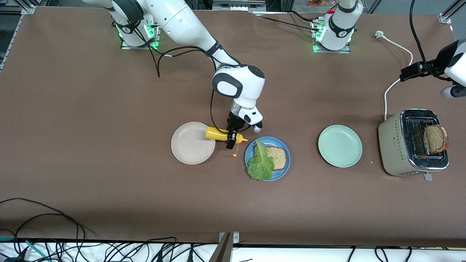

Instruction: Make sandwich in blue plate with both arms

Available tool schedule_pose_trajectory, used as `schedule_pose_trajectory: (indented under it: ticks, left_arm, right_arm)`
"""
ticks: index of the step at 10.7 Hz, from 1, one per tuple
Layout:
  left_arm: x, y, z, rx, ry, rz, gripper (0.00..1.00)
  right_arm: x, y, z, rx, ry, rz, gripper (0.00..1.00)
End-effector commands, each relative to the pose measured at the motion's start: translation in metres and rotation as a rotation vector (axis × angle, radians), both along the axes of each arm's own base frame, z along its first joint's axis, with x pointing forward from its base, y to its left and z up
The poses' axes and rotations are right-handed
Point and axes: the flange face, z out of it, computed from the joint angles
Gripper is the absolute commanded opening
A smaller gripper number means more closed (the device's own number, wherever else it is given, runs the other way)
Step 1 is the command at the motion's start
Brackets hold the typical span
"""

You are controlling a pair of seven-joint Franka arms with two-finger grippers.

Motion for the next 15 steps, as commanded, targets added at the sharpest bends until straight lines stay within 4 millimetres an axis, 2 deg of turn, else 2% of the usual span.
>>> schedule_pose_trajectory:
  ticks: [1,12,13,14,15]
  left_arm:
    - [0.003,0.001,0.005,0.019,-0.006,-0.002,1.00]
    - [0.003,-0.002,0.006,0.018,-0.007,-0.007,1.00]
    - [0.003,-0.002,0.005,0.018,-0.006,-0.007,1.00]
    - [0.003,-0.002,0.006,0.018,-0.007,-0.007,1.00]
    - [0.003,-0.003,0.005,0.018,-0.006,-0.008,1.00]
  right_arm:
    - [0.004,0.008,0.002,-0.008,-0.037,-0.003,0.00]
    - [0.004,0.006,0.004,-0.073,-0.062,0.014,0.00]
    - [0.007,0.005,0.010,-0.066,-0.062,0.010,0.00]
    - [0.011,0.004,0.025,-0.050,-0.062,0.006,0.00]
    - [0.022,-0.005,0.045,-0.024,-0.050,-0.025,0.00]
